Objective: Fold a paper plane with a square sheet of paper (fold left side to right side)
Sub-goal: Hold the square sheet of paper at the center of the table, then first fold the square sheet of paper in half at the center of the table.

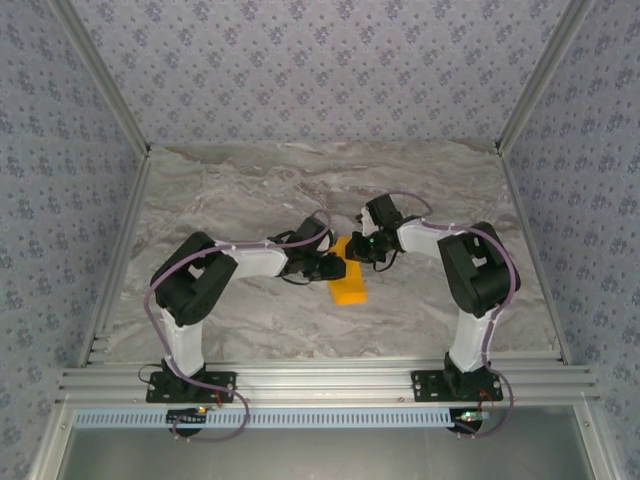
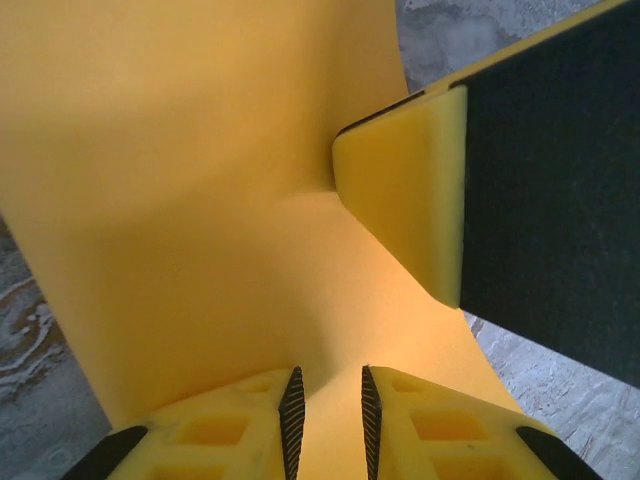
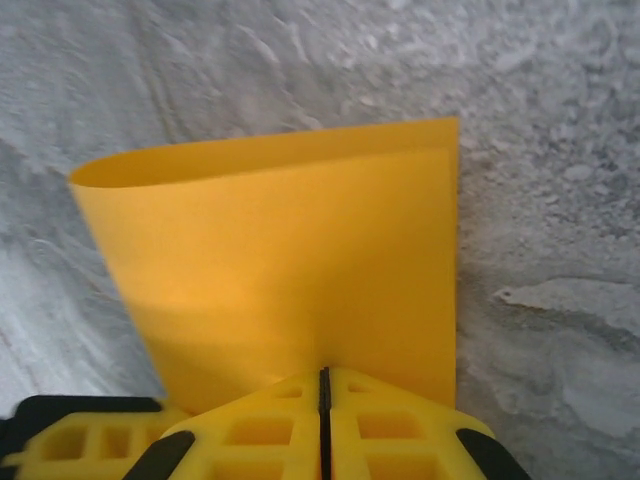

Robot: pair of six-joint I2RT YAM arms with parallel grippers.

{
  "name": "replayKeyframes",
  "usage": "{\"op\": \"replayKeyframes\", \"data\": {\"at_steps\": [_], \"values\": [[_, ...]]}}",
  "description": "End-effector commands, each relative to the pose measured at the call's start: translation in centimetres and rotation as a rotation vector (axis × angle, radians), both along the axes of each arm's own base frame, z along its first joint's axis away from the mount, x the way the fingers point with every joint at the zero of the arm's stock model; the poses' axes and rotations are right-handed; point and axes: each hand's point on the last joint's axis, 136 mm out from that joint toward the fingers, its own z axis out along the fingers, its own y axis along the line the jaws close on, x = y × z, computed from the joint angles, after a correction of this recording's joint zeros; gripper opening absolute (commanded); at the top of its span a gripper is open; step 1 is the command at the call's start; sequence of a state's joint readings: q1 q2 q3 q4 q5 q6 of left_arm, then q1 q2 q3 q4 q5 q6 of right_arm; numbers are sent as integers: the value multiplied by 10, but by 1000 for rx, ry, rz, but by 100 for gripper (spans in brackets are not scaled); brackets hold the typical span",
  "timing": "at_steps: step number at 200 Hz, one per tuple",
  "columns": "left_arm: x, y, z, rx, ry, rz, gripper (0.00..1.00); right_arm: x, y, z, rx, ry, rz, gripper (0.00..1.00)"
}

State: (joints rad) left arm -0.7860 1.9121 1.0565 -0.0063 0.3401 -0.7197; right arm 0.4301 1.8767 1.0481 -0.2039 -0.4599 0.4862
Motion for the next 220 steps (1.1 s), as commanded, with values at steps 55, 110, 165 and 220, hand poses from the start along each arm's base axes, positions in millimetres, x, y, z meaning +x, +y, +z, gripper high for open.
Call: {"op": "replayKeyframes", "data": {"at_steps": [55, 110, 165, 220], "values": [[-47, 20, -16, 74, 23, -89, 25, -15, -18, -35, -86, 107, -46, 10], [-92, 23, -15, 65, 27, -164, 25, -17, -20, -40, -96, 119, -50, 10], [-119, 16, -16, 43, 41, -208, 25, -18, -20, -41, -95, 122, -49, 10], [-118, 15, 7, -9, -7, -194, 25, -19, -20, -42, -92, 122, -48, 10]]}}
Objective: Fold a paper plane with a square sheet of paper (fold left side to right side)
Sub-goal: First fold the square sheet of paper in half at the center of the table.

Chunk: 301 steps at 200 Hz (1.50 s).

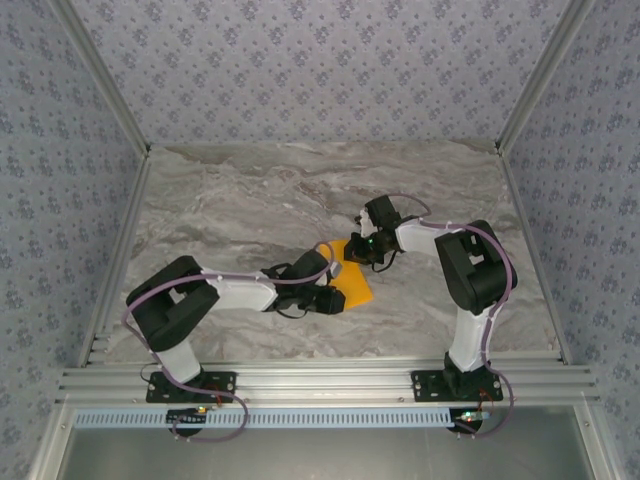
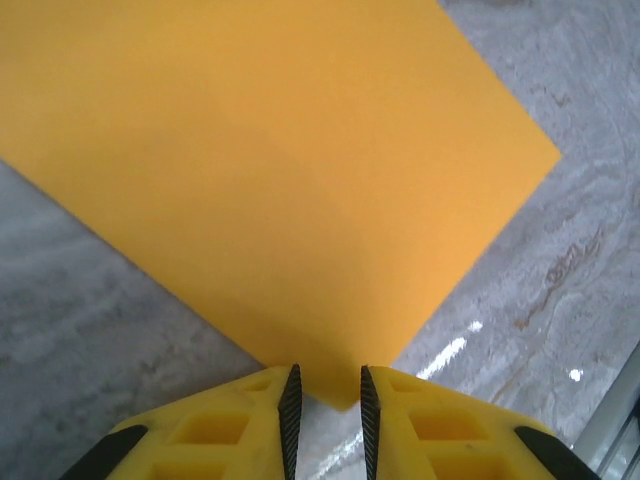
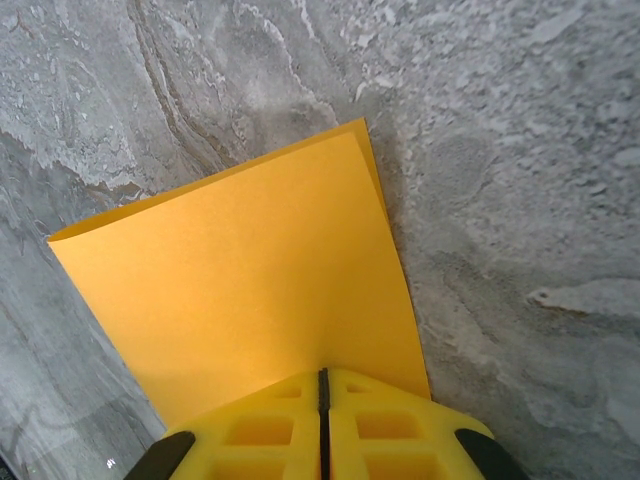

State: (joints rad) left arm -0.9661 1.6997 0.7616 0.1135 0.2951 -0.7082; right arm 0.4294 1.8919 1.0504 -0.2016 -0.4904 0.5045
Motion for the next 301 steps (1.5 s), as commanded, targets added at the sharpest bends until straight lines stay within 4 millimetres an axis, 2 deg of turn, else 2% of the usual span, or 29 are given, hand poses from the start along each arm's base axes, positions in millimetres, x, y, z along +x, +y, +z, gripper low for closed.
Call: {"op": "replayKeyframes", "data": {"at_steps": [1, 24, 42, 65, 109, 134, 170, 215, 238, 254, 270, 284, 301], "values": [[-21, 7, 9, -3, 49, -31, 25, -16, -24, -39, -117, 90, -43, 10], [-5, 4, 36, -73, 9, -1, 26, -16, -24, -38, -117, 90, -43, 10], [12, 5, 48, -107, -18, 28, 26, -15, -24, -38, -118, 89, -43, 10], [25, -2, 49, -116, -34, 20, 26, -16, -23, -38, -118, 88, -41, 10], [32, -25, 28, -105, 5, -23, 25, -16, -22, -36, -116, 89, -39, 10], [24, -26, 13, -62, 33, -41, 25, -16, -22, -34, -117, 86, -37, 10], [-4, -19, -4, -3, 80, -84, 25, -15, -23, -32, -122, 82, -35, 10], [-37, -6, -5, 13, 123, -111, 25, -15, -24, -33, -125, 84, -34, 10], [-44, 3, -4, 11, 131, -97, 25, -15, -24, -33, -127, 84, -36, 10], [-43, 6, 3, -2, 117, -92, 26, -15, -23, -32, -123, 81, -34, 10], [-34, 1, 22, -56, 96, -81, 26, -16, -23, -33, -124, 85, -32, 10], [-20, -2, 44, -120, 68, -63, 27, -16, -23, -32, -123, 83, -32, 10], [7, 1, 66, -175, 22, -14, 28, -16, -23, -32, -123, 83, -31, 10]]}}
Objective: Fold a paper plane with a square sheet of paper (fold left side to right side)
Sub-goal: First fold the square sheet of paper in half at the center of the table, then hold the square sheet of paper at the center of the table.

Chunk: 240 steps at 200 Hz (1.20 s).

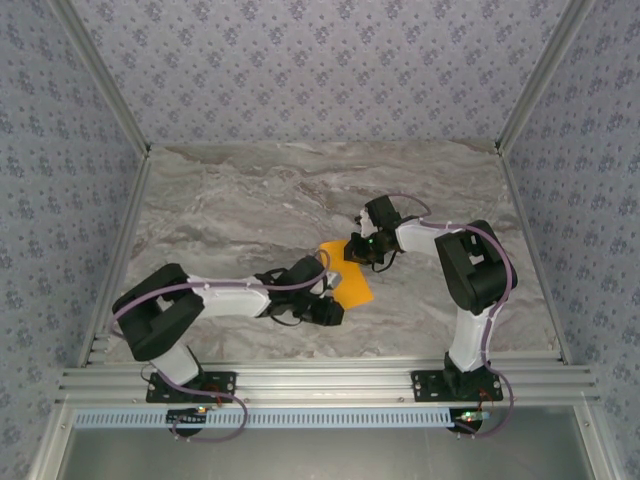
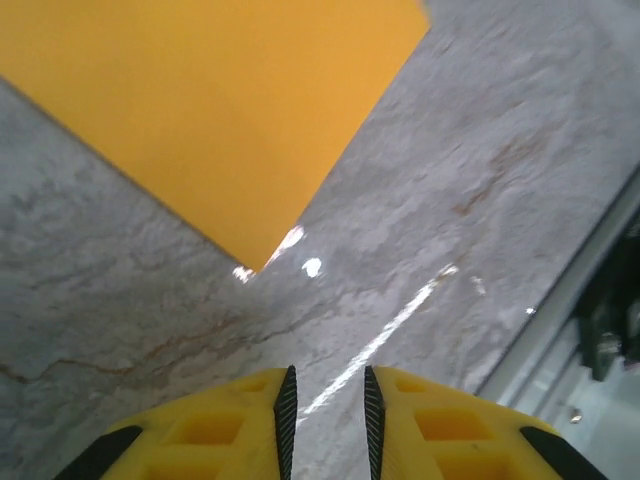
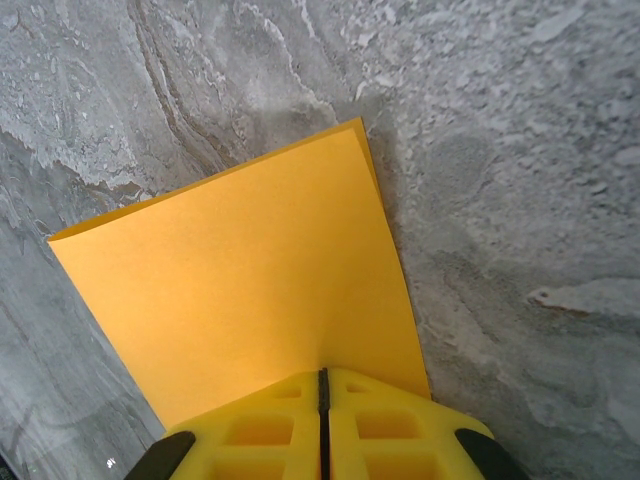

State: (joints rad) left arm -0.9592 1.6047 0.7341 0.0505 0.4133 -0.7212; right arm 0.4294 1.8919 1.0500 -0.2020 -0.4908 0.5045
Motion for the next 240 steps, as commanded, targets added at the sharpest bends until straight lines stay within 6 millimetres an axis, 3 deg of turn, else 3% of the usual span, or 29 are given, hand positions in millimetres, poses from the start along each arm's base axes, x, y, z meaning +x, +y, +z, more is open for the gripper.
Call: {"op": "replayKeyframes", "data": {"at_steps": [1, 30, 70, 107, 174, 215, 240], "values": [[32, -4, 45, -119, -57, 52, 28, -16, -22, -32, -123, 82, -30, 10], [73, -3, 56, -134, -93, 102, 29, -16, -21, -32, -123, 82, -29, 10], [100, -16, 39, -68, -123, 82, 29, -16, -18, -30, -119, 79, -21, 10], [109, -22, 11, -18, -99, 74, 28, -15, -15, -26, -113, 63, -20, 10], [103, -6, -29, 66, -51, 127, 28, -9, -8, -14, -72, 19, -18, 10], [94, 4, -48, 130, -39, 129, 28, 13, 0, 34, 9, -134, -31, 14], [89, 6, -53, 150, -36, 124, 28, 16, -12, 74, 7, -228, -54, 18]]}}
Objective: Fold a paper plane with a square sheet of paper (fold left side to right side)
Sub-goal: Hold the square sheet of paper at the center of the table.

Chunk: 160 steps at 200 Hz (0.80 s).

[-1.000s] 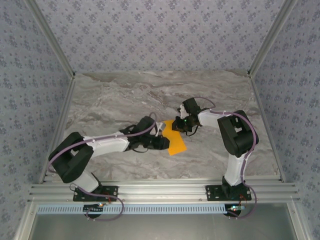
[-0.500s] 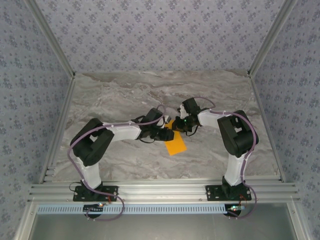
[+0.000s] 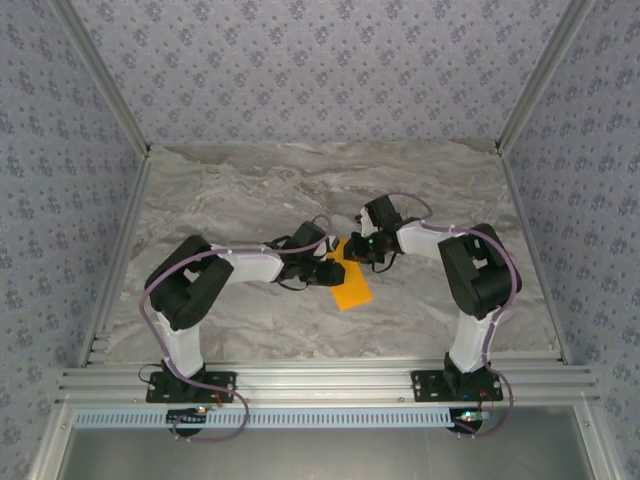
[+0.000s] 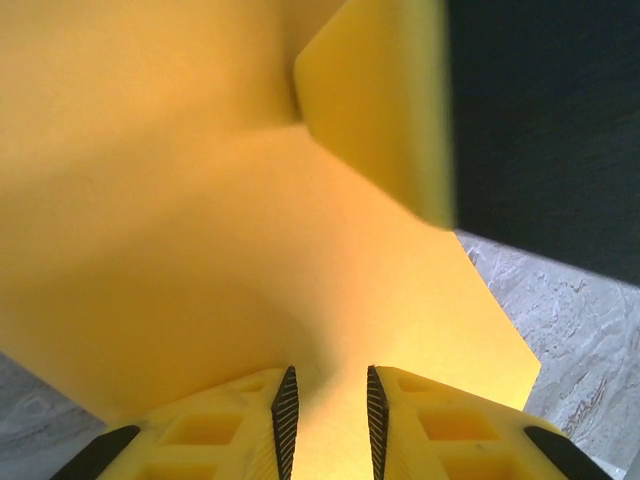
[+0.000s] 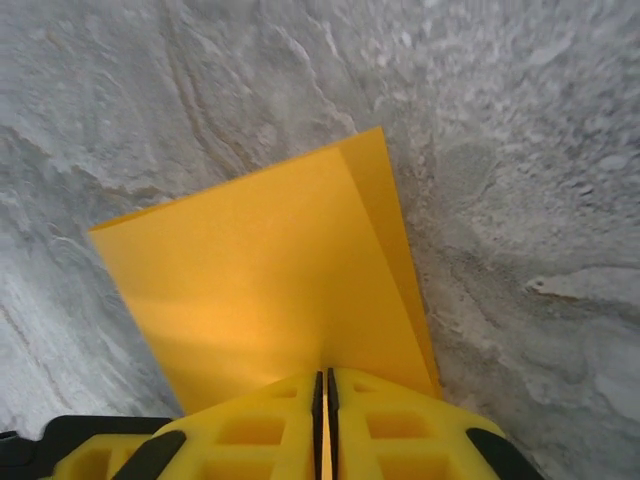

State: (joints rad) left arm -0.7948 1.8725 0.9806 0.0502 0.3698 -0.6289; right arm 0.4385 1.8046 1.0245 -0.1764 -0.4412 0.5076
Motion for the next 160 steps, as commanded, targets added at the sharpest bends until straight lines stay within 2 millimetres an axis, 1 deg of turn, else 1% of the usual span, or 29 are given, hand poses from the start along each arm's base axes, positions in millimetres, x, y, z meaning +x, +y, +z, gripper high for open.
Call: {"op": "replayKeyframes", "data": {"at_steps": [1, 12, 17, 32, 41, 45, 57, 75, 92, 104, 135, 160], "values": [[-15, 16, -31, 102, 45, 6, 28, 9, -11, 50, 9, -136, -36, 19], [-16, 15, -31, 104, 44, 4, 28, 0, -21, 63, -15, -167, -43, 21], [-16, 14, -31, 104, 43, 5, 28, -4, -24, 67, -20, -173, -44, 25], [-16, 13, -31, 106, 44, 2, 28, -24, -31, 69, -29, -158, -34, 26], [-16, 12, -30, 107, 43, -3, 27, -40, -32, 63, -26, -125, -17, 25], [-16, 11, -30, 106, 42, -3, 27, -49, -32, 58, -24, -101, -7, 24], [-17, 10, -30, 108, 42, -7, 27, -68, -31, 45, -19, -51, 7, 22], [-17, 10, -30, 113, 42, -7, 27, -91, -29, 22, -27, 14, 23, 18], [-17, 10, -30, 115, 40, -5, 27, -100, -34, 3, -68, 51, 21, 17], [-17, 10, -29, 115, 41, -5, 27, -103, -37, -7, -98, 75, 18, 17], [-13, 9, -22, 124, 25, -7, 27, -117, -42, -29, -164, 161, 45, 16], [-6, 13, -16, 157, 3, -10, 28, -128, -55, -44, -247, 208, 55, 16]]}}
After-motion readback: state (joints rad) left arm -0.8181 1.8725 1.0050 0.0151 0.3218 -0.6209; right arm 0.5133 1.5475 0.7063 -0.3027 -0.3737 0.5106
